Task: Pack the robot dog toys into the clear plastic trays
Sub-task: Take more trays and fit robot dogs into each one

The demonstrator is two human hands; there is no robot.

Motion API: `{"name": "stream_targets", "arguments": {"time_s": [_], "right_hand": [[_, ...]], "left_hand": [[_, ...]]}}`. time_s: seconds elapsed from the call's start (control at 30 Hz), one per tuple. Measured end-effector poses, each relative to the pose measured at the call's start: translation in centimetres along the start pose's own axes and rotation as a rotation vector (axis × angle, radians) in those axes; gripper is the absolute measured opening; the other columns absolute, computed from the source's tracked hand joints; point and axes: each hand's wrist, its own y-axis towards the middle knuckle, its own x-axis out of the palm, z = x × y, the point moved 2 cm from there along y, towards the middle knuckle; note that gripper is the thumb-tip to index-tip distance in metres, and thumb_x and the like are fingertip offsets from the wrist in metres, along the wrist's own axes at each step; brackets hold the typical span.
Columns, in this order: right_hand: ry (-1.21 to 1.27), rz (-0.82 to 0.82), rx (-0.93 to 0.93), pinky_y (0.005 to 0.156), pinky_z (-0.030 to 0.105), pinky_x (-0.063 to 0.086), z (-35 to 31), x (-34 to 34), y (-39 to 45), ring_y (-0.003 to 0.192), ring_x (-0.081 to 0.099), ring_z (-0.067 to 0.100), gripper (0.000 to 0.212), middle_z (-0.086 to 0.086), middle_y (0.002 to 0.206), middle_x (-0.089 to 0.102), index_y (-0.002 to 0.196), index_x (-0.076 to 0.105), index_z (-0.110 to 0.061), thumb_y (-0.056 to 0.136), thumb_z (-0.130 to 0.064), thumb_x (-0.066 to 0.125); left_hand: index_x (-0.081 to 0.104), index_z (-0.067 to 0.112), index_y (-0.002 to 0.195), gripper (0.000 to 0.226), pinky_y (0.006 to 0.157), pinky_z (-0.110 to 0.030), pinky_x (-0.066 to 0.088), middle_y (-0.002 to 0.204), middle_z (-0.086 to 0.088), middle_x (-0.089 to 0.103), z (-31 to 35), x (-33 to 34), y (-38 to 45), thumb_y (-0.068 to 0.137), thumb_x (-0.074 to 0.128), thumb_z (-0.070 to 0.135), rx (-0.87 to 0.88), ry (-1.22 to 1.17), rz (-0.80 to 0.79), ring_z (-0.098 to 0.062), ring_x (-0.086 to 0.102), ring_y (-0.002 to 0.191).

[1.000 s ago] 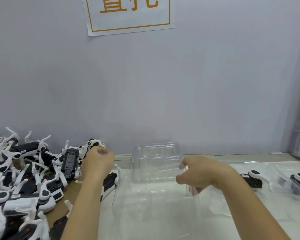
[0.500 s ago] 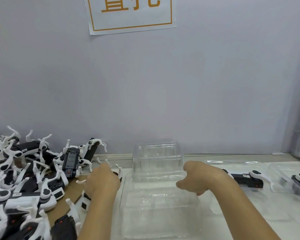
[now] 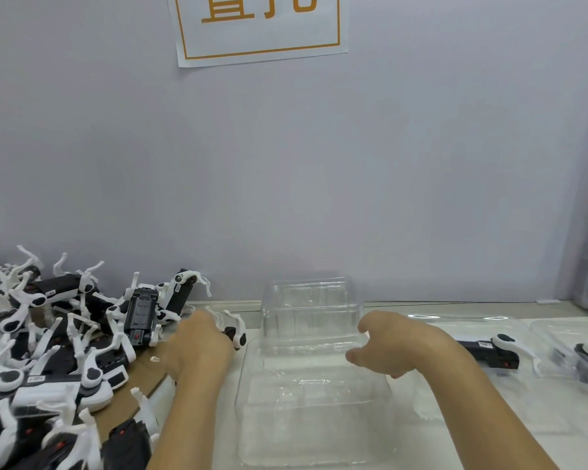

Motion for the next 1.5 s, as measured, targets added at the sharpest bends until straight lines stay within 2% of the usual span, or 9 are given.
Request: {"name": "stream_targets", "arguments": {"time_s": [0.1, 0.23, 0.37, 0.53, 0.73, 1.03, 1.17, 1.33, 1.5], "right_hand": [[-0.002, 0.067, -0.045, 0.093, 0.031, 0.048, -0.1, -0.2, 0.2, 0.117, 0.059, 0.020, 0.048, 0.000, 0.136, 0.054, 0.138, 0.047, -0.016, 0.097, -0.040, 0.054], [0.169, 0.218, -0.225, 0.098, 0.026, 0.042, -0.9, -0.4, 0.2, 0.126, 0.052, 0.015, 0.053, -0.005, 0.142, 0.048, 0.145, 0.042, -0.027, 0.097, -0.043, 0.056], [0.460, 0.296, -0.468, 0.090, 0.021, 0.047, -3.0, 0.6, 0.3, 0.115, 0.055, 0.003, 0.056, -0.014, 0.129, 0.053, 0.143, 0.041, -0.038, 0.092, -0.051, 0.061], [0.721, 0.332, -0.605, 0.082, 0.016, 0.051, -5.0, 1.4, 0.1, 0.105, 0.059, -0.006, 0.063, -0.028, 0.120, 0.054, 0.140, 0.034, -0.051, 0.086, -0.052, 0.069], [0.959, 0.448, -0.663, 0.084, 0.025, 0.057, -4.8, 1.0, 0.2, 0.102, 0.065, 0.001, 0.055, -0.021, 0.111, 0.067, 0.127, 0.053, -0.043, 0.080, -0.040, 0.080], [1.286, 0.458, -0.443, 0.084, 0.039, 0.060, -4.2, 1.5, 1.5, 0.088, 0.071, 0.009, 0.043, -0.010, 0.101, 0.069, 0.113, 0.059, -0.033, 0.077, -0.038, 0.082], [1.115, 0.650, -0.384, 0.060, 0.013, 0.051, -4.2, 1.2, 1.2, 0.077, 0.066, -0.001, 0.029, -0.015, 0.090, 0.070, 0.100, 0.058, -0.035, 0.079, -0.041, 0.077], [0.897, 0.579, -0.624, 0.075, 0.023, 0.056, -5.1, 0.9, 0.4, 0.092, 0.066, 0.007, 0.050, -0.014, 0.110, 0.066, 0.128, 0.055, -0.041, 0.085, -0.024, 0.073], [0.771, 0.589, -0.704, 0.073, 0.015, 0.050, -5.5, 0.8, 0.2, 0.092, 0.063, 0.002, 0.053, -0.018, 0.111, 0.057, 0.135, 0.052, -0.043, 0.091, -0.019, 0.069]], "left_hand": [[0.058, 0.026, 0.093, 0.026, 0.068, -0.033, 0.040, 0.103, -0.001, 0.060, 0.0, -1.8, 0.5, 0.076, 0.077, 0.021, 0.011, -0.158, 0.020, -0.026, 0.052, 0.091], [0.061, 0.022, 0.086, 0.035, 0.070, -0.033, 0.048, 0.097, -0.002, 0.068, 0.7, -4.5, 1.1, 0.064, 0.087, 0.013, 0.124, -0.613, -0.022, -0.026, 0.064, 0.089], [0.063, 0.020, 0.087, 0.033, 0.060, -0.030, 0.044, 0.078, 0.005, 0.076, 2.9, -6.4, -0.6, 0.067, 0.088, 0.012, 0.227, -1.184, -0.147, -0.005, 0.067, 0.061], [0.061, 0.023, 0.090, 0.039, 0.071, -0.034, 0.053, 0.093, -0.011, 0.076, 5.2, -6.4, -2.5, 0.059, 0.086, 0.025, 0.330, -1.468, -0.380, -0.024, 0.070, 0.076], [0.064, 0.010, 0.109, 0.044, 0.056, -0.027, 0.054, 0.090, -0.010, 0.074, 6.9, -5.1, -3.6, 0.072, 0.078, 0.029, 0.288, -1.526, -0.585, -0.022, 0.067, 0.069], [0.073, 0.029, 0.084, 0.006, 0.065, -0.015, 0.048, 0.083, 0.018, 0.072, 7.8, -3.8, -3.9, 0.088, 0.071, 0.033, 0.490, -1.128, -0.139, 0.004, 0.066, 0.076], [0.073, 0.031, 0.097, 0.008, 0.071, -0.015, 0.053, 0.092, 0.016, 0.074, 8.8, -3.2, -4.5, 0.091, 0.068, 0.034, 0.623, -1.048, -0.242, -0.001, 0.069, 0.087], [0.063, 0.028, 0.115, 0.028, 0.065, -0.015, 0.052, 0.093, 0.013, 0.073, 8.2, -3.1, -4.1, 0.089, 0.071, 0.035, 0.653, -1.074, -0.307, -0.003, 0.070, 0.084], [0.061, 0.025, 0.110, 0.031, 0.062, -0.027, 0.056, 0.092, 0.006, 0.073, 7.1, -3.3, -3.0, 0.084, 0.076, 0.036, 0.453, -1.245, -0.247, -0.010, 0.072, 0.082]]}}
